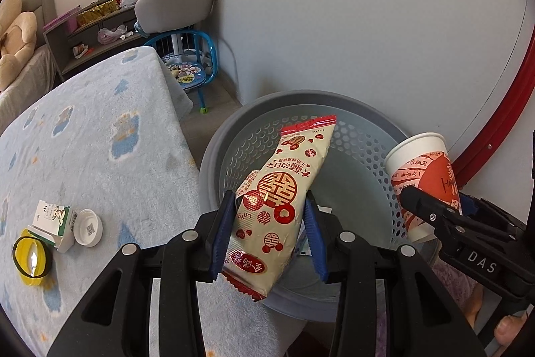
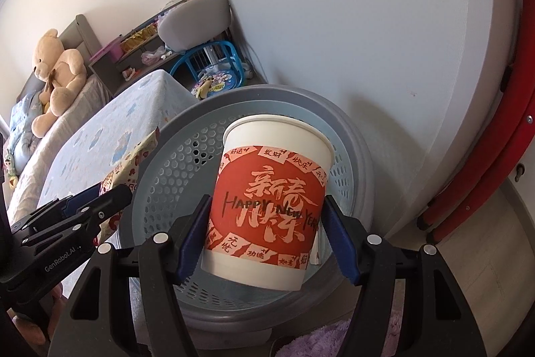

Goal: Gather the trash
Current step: 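Carry the wrapper and cup over the grey basket with both grippers, then open both grippers to drop the wrapper and cup into the basket, then withdraw both open grippers from the basket back over the table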

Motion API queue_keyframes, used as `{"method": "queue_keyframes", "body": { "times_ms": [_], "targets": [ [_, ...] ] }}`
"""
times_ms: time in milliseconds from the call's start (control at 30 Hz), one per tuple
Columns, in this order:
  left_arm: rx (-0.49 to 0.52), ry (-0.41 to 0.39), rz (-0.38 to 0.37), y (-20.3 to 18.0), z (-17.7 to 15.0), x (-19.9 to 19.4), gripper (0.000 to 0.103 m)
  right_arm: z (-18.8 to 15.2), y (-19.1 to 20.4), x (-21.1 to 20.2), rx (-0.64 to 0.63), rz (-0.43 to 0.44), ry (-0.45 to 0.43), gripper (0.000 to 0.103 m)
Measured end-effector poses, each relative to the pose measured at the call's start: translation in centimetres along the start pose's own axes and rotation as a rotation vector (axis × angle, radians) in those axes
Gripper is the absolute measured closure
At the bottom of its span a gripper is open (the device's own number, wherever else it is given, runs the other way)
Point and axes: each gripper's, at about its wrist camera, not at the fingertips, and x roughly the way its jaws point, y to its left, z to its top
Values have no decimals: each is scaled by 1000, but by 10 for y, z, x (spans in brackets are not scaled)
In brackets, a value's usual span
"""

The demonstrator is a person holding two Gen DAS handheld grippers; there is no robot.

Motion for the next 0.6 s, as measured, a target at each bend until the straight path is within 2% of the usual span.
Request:
{"method": "queue_keyframes", "body": {
  "times_ms": [133, 167, 233, 600],
  "targets": [
    [8, -10, 11, -4, 1, 0, 60, 0, -2, 2, -15, -2, -5, 37],
    [12, -16, 17, -5, 1, -2, 50, 0, -2, 2, -18, -3, -7, 36],
    [14, -29, 35, -7, 1, -4, 41, -1, -2, 0, -19, -3, -17, 30],
    [-5, -21, 69, -3, -1, -7, 40, -1, -7, -3, -1, 8, -24, 25]
  ]
}}
